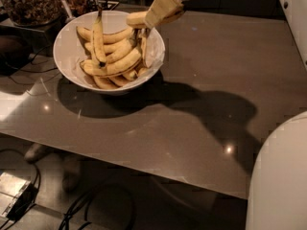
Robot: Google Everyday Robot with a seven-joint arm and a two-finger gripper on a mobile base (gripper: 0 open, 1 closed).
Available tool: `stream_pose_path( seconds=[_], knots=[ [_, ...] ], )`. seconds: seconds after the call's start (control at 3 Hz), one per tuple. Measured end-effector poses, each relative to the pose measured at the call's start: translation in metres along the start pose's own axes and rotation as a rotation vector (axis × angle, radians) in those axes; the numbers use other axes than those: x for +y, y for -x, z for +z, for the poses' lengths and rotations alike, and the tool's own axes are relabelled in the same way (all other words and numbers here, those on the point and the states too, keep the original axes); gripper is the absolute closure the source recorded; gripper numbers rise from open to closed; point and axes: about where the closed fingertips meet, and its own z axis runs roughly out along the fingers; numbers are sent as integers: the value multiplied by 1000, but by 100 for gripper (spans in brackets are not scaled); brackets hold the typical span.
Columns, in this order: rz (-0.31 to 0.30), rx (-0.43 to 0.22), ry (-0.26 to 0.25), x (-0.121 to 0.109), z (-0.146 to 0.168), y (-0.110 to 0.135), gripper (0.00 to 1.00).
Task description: Pick banana from white bowl
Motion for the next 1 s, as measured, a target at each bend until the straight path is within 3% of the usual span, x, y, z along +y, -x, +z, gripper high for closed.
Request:
stream_pose_path(
  seconds=[0.33, 0.67, 1.0],
  knots=[
    [-11, -22, 19, 3, 2, 3, 100],
    [22, -100, 43, 17, -16, 1, 100],
    [68, -174, 34, 35, -41, -12, 100]
  ],
)
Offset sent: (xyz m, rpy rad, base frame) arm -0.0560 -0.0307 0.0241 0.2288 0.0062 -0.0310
